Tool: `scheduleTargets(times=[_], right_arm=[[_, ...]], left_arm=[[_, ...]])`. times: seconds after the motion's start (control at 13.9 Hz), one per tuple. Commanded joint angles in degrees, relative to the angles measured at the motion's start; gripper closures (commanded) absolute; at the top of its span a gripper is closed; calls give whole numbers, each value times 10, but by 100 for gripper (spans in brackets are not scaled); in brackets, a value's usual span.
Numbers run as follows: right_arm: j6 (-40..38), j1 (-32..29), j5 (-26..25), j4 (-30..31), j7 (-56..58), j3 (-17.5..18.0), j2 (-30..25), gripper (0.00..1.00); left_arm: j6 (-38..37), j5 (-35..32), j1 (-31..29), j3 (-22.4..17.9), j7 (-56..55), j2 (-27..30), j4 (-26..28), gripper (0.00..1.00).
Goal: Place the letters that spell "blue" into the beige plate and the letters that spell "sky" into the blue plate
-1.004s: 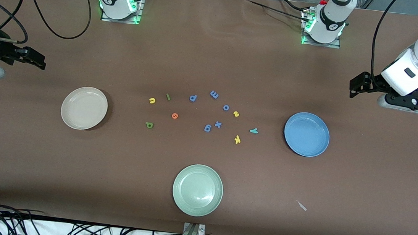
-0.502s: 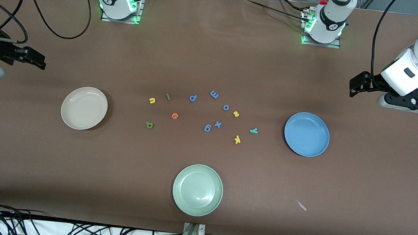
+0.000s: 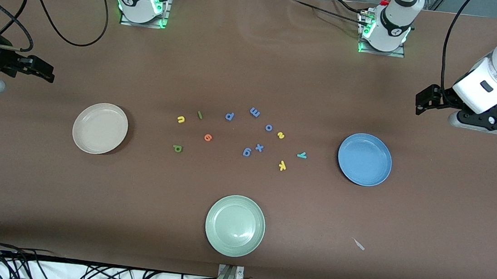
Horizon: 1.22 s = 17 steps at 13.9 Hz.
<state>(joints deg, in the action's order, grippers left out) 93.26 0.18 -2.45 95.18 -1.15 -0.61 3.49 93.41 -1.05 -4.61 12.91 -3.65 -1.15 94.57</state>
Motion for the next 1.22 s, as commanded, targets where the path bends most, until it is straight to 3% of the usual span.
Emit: scheduleTargets(times=[0.0,1.15], right_arm=[[-5,4,10,-5,6,-4,0,0],[-5,4,10,-5,7,-2,0,0]], left_arm=[[-8,-1,-5,1,8,10,2,0],[-8,-2,-5,5,10,6,-10,0]])
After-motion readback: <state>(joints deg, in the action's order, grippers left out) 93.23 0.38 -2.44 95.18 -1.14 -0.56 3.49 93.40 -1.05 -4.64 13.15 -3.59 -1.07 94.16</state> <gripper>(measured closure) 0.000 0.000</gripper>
